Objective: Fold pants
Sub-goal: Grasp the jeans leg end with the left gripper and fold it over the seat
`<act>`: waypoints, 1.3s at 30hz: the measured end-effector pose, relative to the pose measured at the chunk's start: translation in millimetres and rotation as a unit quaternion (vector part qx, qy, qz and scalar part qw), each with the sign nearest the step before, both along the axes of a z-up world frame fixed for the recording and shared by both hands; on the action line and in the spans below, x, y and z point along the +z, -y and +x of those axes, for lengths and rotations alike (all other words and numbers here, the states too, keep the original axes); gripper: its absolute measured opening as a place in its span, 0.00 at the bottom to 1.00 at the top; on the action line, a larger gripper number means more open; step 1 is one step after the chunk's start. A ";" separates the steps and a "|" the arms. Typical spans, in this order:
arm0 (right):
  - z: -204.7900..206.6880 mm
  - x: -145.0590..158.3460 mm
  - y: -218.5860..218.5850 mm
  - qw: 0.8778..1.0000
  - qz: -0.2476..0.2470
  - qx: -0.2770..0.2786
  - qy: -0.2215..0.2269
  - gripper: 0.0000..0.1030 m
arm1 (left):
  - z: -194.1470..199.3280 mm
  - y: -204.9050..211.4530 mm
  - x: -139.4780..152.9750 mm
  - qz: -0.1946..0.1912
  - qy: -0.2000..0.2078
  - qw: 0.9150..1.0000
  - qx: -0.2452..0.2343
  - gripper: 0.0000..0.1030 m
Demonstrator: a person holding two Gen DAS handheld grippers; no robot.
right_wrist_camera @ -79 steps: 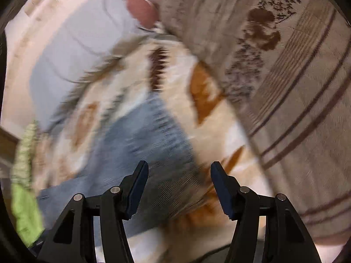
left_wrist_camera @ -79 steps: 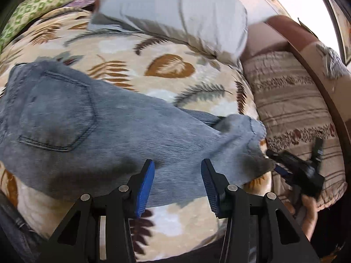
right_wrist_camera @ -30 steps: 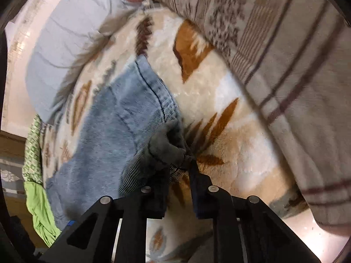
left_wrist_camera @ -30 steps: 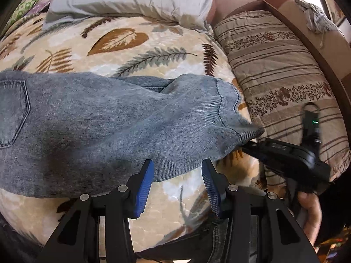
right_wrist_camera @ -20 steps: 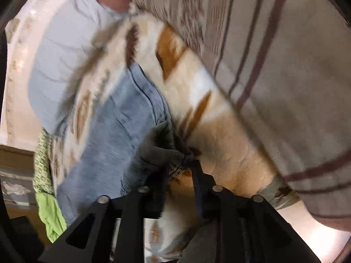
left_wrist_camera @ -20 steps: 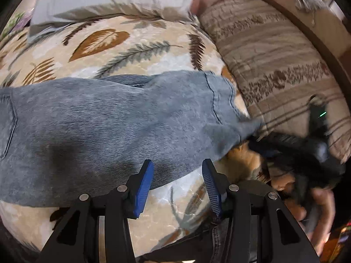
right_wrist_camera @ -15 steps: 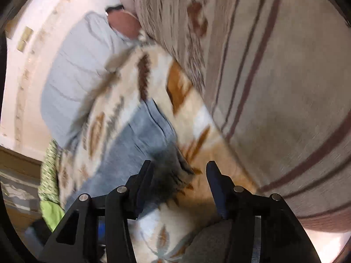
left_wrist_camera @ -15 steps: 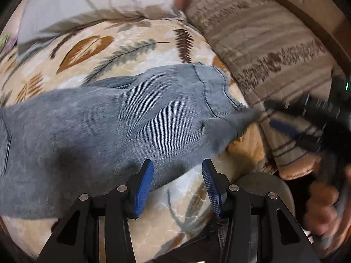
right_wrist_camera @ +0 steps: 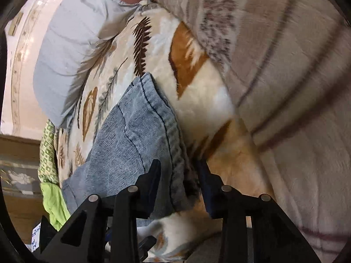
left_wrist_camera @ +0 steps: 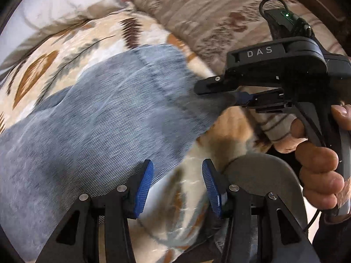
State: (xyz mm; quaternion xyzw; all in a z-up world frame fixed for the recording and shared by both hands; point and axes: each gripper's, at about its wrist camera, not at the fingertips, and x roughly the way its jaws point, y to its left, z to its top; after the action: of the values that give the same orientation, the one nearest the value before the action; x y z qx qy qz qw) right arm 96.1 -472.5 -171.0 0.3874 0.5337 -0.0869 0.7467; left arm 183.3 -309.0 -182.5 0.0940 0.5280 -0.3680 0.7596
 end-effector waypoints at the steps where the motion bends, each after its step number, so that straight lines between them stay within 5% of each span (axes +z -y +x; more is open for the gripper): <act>1: -5.6 3.4 1.3 1.000 0.003 -0.009 0.007 0.38 | -1.6 7.8 0.9 0.005 0.011 1.000 -0.018 0.45; 4: -13.5 13.1 4.7 1.000 0.011 -0.020 0.020 0.52 | -5.7 32.3 -1.7 0.045 0.054 0.995 -0.069 0.45; 6: -14.0 18.8 6.9 1.000 0.005 -0.021 0.022 0.53 | -5.0 52.0 -11.7 0.075 0.087 0.988 -0.100 0.45; 7: -13.6 20.1 9.0 1.000 0.006 -0.021 0.022 0.53 | -3.3 58.8 -16.8 0.084 0.095 0.986 -0.108 0.38; 8: -12.5 19.3 10.7 0.999 0.010 -0.024 0.020 0.53 | -2.7 63.3 -22.6 0.096 0.125 0.981 -0.110 0.21; 9: -11.6 18.5 12.8 0.999 0.017 -0.025 0.018 0.53 | -3.1 63.6 -23.9 0.098 0.146 0.978 -0.112 0.19; 11: -8.8 15.3 16.1 0.999 0.032 -0.021 0.019 0.53 | -0.4 57.0 -22.1 0.072 0.143 0.981 -0.106 0.10; 15: 3.8 1.3 16.7 0.997 0.072 -0.009 0.020 0.53 | 16.6 24.5 -14.9 -0.012 0.079 0.995 -0.052 0.09; 18: 15.5 -11.5 15.6 0.995 0.095 -0.007 0.013 0.53 | 26.0 14.4 -19.0 -0.039 0.046 0.998 -0.030 0.09; 21: 24.3 -18.4 10.8 0.995 0.095 -0.002 0.016 0.31 | 26.8 8.0 -18.8 -0.049 0.043 0.998 -0.023 0.09; 22: 25.9 -20.0 9.3 0.996 0.090 -0.002 0.010 0.12 | 26.7 7.0 -18.3 -0.050 0.045 0.998 -0.021 0.09; 27: 19.4 12.5 -0.4 0.997 0.060 0.004 0.055 0.09 | 11.9 -7.1 16.6 -0.085 0.065 0.994 0.010 0.09; 33: 29.5 101.4 -70.1 0.985 -0.034 0.097 0.139 0.09 | -9.5 -70.3 66.0 -0.153 0.092 0.978 0.111 0.09; 39: 51.0 124.6 -172.3 0.964 -0.061 0.205 0.160 0.09 | -26.1 -168.3 68.3 -0.210 0.046 0.945 0.246 0.09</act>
State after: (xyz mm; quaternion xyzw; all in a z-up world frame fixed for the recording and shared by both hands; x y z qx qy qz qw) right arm 147.1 -300.2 -46.4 0.2325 0.4689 0.0988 0.8463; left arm 157.2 -140.7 -114.3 -0.1834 0.4095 -0.2677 0.8526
